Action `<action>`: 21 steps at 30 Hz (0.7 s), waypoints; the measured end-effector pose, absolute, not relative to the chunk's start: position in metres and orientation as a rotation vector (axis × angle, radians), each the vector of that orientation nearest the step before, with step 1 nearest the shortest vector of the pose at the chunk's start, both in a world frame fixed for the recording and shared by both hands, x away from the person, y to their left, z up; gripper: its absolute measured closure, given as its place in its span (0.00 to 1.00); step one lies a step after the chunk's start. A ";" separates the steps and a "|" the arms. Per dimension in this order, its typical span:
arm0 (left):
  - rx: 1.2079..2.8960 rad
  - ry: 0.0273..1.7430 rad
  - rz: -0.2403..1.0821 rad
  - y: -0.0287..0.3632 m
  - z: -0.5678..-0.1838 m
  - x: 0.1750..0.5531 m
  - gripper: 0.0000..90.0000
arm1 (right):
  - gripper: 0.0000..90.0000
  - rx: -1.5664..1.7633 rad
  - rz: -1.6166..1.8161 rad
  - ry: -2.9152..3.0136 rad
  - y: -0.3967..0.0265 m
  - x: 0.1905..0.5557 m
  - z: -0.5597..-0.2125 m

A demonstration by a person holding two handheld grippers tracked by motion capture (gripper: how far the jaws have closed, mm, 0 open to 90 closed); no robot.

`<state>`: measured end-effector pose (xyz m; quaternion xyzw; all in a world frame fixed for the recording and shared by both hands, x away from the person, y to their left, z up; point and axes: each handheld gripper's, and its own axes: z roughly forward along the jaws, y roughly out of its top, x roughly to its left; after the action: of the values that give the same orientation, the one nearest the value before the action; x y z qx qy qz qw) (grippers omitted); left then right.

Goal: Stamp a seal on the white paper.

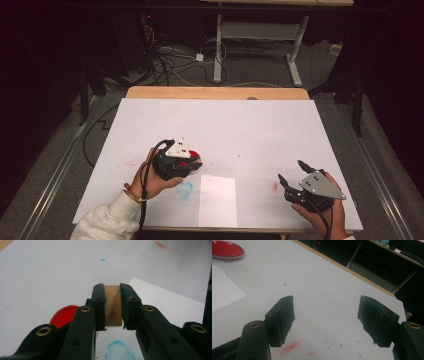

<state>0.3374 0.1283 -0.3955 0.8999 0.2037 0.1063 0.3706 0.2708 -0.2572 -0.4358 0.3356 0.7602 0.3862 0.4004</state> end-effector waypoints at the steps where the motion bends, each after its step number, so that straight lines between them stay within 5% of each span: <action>1: 2.311 0.513 0.271 0.127 -0.395 0.336 0.82 | 0.33 0.850 0.978 1.922 -0.257 0.271 -0.436; 21: 2.387 0.341 0.185 0.087 -0.414 0.312 0.82 | 0.33 0.844 0.971 1.934 -0.255 0.271 -0.437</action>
<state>0.3117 0.0874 -0.4138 0.9232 0.1318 0.0715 0.3538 0.2706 -0.2555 -0.4371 0.3332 0.7637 0.3837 0.3982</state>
